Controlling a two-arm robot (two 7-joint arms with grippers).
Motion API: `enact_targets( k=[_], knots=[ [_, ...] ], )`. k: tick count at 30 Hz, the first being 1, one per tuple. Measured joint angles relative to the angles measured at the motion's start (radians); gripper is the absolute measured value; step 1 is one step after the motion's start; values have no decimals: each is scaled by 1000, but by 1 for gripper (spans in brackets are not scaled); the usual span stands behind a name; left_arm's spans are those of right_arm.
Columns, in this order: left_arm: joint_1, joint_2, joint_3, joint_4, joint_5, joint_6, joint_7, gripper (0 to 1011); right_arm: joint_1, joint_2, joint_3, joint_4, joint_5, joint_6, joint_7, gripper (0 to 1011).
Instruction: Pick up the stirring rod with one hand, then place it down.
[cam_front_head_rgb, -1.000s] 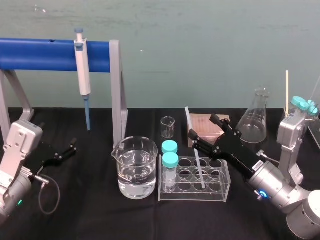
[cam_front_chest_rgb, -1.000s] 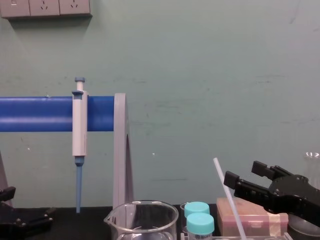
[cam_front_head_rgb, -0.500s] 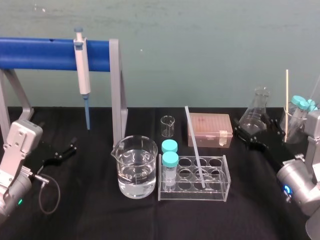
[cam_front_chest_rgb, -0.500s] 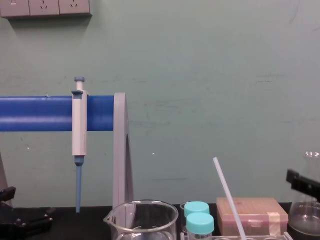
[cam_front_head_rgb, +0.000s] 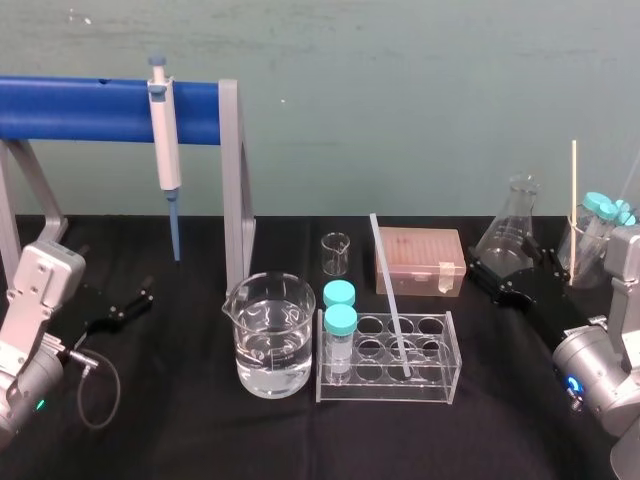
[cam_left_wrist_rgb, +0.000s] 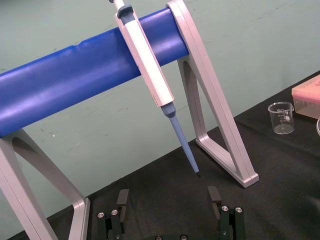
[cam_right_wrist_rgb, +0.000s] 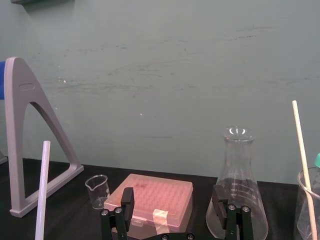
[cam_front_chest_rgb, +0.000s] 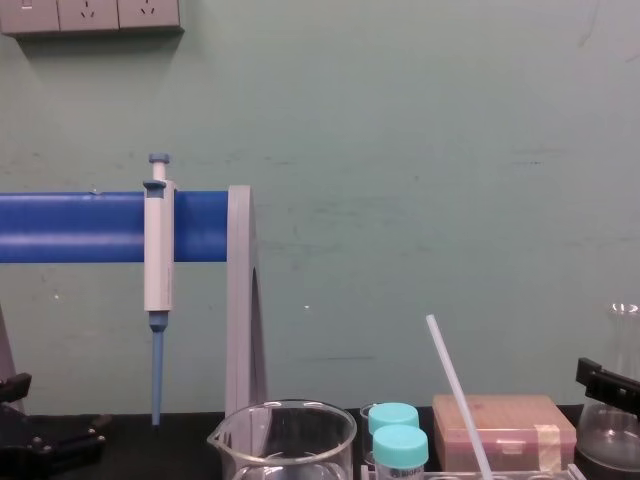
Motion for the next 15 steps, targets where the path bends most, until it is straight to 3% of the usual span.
enact_targets(
  k=[15],
  knots=[
    [0, 0, 0, 0, 0, 0, 0, 1000, -1, 1, 1, -3, 1, -4, -2, 1003]
  ],
)
